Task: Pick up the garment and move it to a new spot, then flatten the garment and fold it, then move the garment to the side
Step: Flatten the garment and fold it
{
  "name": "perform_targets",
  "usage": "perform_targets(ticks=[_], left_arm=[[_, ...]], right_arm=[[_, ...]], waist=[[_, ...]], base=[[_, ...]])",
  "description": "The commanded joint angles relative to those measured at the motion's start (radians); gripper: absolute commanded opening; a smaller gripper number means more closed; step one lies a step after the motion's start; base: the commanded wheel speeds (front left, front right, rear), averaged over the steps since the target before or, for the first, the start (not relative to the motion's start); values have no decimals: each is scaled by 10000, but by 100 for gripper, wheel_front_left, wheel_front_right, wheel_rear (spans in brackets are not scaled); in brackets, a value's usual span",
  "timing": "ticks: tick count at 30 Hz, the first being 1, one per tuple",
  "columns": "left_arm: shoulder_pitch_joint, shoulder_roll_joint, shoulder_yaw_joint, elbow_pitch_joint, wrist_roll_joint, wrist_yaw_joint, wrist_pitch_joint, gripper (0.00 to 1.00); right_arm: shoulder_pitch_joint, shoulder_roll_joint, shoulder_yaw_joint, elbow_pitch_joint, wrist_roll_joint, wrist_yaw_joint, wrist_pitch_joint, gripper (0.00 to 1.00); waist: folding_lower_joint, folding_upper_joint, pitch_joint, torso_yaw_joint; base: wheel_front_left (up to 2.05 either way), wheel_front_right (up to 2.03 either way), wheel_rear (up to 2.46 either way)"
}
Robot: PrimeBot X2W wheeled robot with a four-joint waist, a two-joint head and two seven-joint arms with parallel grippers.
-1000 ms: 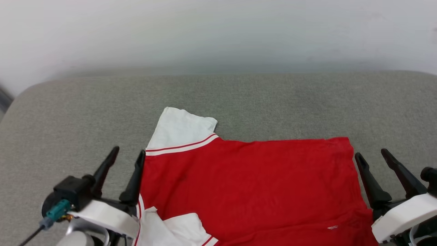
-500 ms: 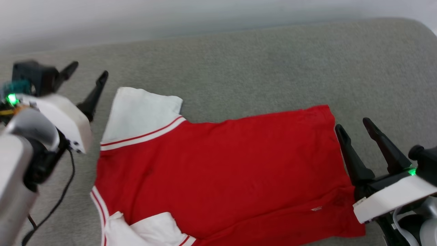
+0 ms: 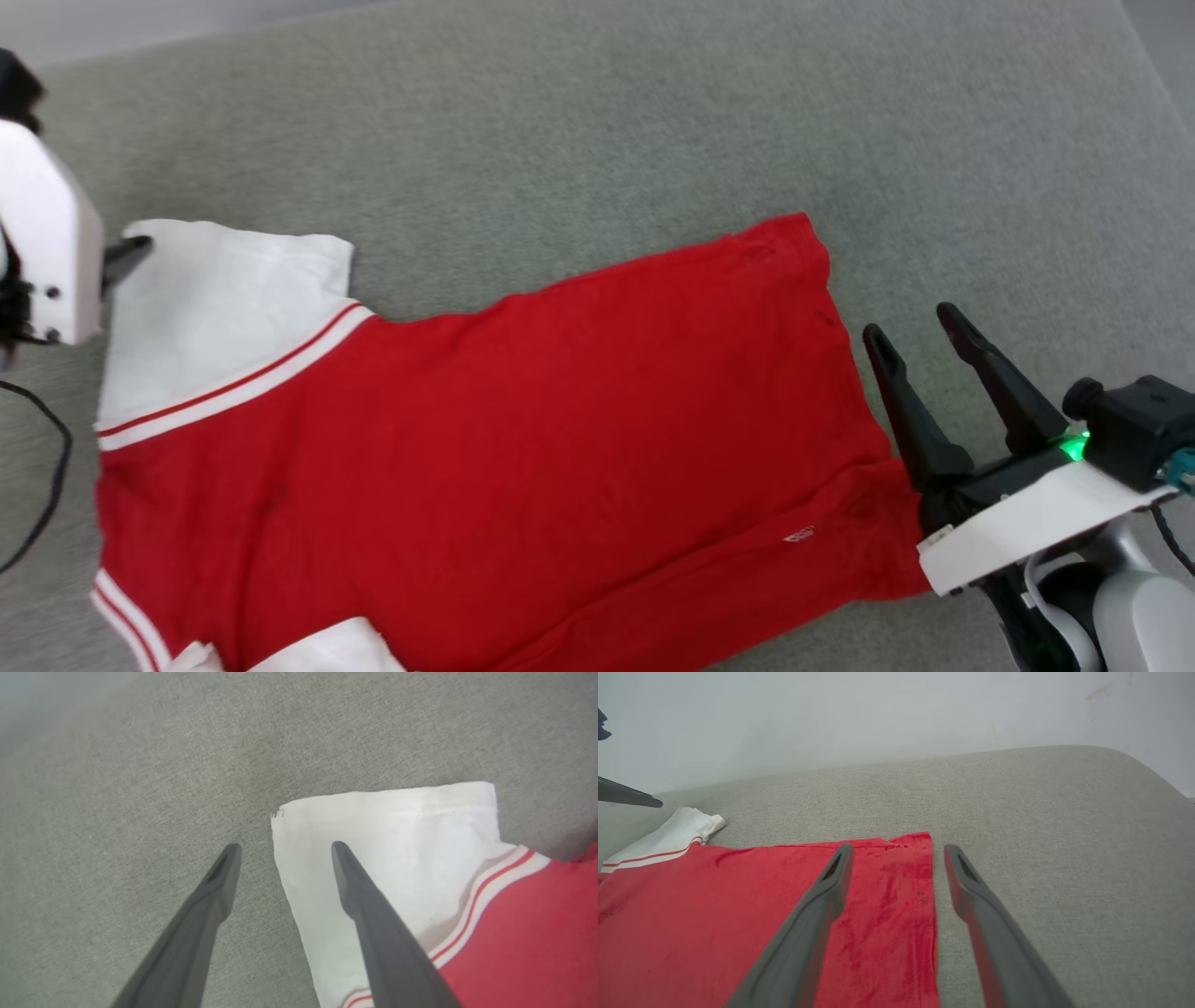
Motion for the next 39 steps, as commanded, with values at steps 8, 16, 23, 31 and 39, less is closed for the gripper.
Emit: perform_targets(ticks=[8, 16, 23, 31, 39], left_arm=[[-468, 302, 55, 196, -29, 659, 953, 100], [23, 18, -214, 364, -558, 599, 1679, 0], [-235, -22, -232, 321, 324, 287, 21, 0], [-193, -480, -394, -458, 397, -264, -1093, 0], [554, -505, -273, -2605, -9, -200, -1548, 0]], right_arm=[[-677, -181, 554, 126, 96, -4, -139, 100], [-808, -175, 520, 259, 170, -4, -236, 100], [-699, -168, 303, 372, -213, -4, 155, 100], [-864, -1163, 143, 186, -210, -4, 1717, 100], [-2012, -3168, 233, 347, 656, -4, 5584, 100]], waist=[[-2, -1, 762, -560], [-2, -1, 986, -606], [-2, -1, 633, -212], [-2, -1, -277, 688], [-2, -1, -620, 1577]], base=[[0, 0, 0], [0, 0, 0], [0, 0, 0], [0, 0, 0], [0, 0, 0]])
